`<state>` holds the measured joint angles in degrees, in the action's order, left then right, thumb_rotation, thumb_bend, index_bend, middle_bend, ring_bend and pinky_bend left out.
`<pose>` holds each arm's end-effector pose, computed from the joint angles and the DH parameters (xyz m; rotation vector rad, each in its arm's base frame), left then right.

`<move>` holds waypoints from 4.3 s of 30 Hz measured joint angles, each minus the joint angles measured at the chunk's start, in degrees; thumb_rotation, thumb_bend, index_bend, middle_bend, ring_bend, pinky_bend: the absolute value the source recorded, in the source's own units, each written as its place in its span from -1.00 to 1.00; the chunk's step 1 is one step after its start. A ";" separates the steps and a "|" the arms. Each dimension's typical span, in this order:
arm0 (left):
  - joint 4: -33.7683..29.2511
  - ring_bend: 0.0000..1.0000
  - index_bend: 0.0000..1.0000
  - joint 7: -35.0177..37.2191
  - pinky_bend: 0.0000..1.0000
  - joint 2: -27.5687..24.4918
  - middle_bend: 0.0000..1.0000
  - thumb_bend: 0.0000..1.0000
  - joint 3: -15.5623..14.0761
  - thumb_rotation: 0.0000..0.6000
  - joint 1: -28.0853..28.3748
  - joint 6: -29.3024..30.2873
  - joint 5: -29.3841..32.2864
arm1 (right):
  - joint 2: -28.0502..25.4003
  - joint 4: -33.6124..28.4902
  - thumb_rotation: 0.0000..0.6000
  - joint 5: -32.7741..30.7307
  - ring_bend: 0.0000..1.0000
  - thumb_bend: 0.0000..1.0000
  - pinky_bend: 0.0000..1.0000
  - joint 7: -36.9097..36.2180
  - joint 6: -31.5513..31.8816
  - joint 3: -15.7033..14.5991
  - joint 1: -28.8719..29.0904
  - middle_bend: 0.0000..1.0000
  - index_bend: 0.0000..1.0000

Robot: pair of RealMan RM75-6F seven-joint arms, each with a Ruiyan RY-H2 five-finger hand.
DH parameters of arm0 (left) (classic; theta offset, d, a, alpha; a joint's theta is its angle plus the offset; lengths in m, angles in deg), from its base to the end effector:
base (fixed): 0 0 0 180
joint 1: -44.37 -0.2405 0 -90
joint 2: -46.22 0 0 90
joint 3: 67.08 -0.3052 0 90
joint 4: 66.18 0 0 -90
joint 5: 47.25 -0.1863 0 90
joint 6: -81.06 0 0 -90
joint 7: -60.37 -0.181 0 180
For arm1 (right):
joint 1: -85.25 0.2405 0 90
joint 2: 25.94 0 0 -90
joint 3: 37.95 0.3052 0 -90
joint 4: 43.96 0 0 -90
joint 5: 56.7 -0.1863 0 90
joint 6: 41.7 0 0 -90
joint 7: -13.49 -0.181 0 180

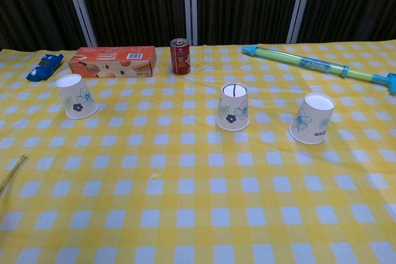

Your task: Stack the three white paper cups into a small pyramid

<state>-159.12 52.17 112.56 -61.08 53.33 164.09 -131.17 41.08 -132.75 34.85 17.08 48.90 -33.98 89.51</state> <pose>-0.3276 0.2536 0.1931 -1.4152 -0.7935 -0.8889 -0.3317 -0.2185 0.2014 1.4115 -0.7285 0.9641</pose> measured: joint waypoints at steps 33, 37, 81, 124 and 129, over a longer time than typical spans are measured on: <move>4.56 -1.00 -0.57 -22.11 -1.00 -0.54 -1.00 -0.49 5.73 1.00 34.80 -39.00 43.33 | -0.94 0.85 1.00 -2.40 -1.00 -0.81 -1.00 -5.51 -2.55 0.20 0.55 -1.00 -0.68; 6.86 -1.00 -0.52 -23.78 -1.00 1.55 -1.00 -0.49 4.77 1.00 37.85 -40.13 48.30 | -1.07 1.05 1.00 -2.95 -1.00 -0.81 -1.00 -6.07 -2.75 0.40 0.56 -1.00 -0.68; 18.28 -1.00 -0.30 -22.04 -1.00 12.22 -1.00 -0.20 -1.95 1.00 45.46 -40.61 51.73 | -1.71 0.54 1.00 -2.76 -1.00 -0.81 -1.00 -6.97 -2.73 0.06 0.19 -1.00 -0.66; 9.20 -1.00 -0.27 -33.52 -1.00 26.22 -1.00 -0.20 6.05 1.00 58.58 -29.45 55.57 | -3.74 2.28 1.00 -5.50 -1.00 -0.81 -1.00 -14.79 -4.01 1.25 0.01 -1.00 -0.66; 10.61 -1.00 -0.29 -32.75 -1.00 28.10 -1.00 -0.21 6.24 1.00 59.06 -29.93 54.55 | -3.62 2.45 1.00 -5.86 -1.00 -0.81 -1.00 -15.01 -4.23 1.42 0.11 -1.00 -0.66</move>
<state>-148.51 19.42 140.66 -54.84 112.39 134.16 -76.63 37.46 -130.30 28.99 2.08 44.68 -32.57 89.61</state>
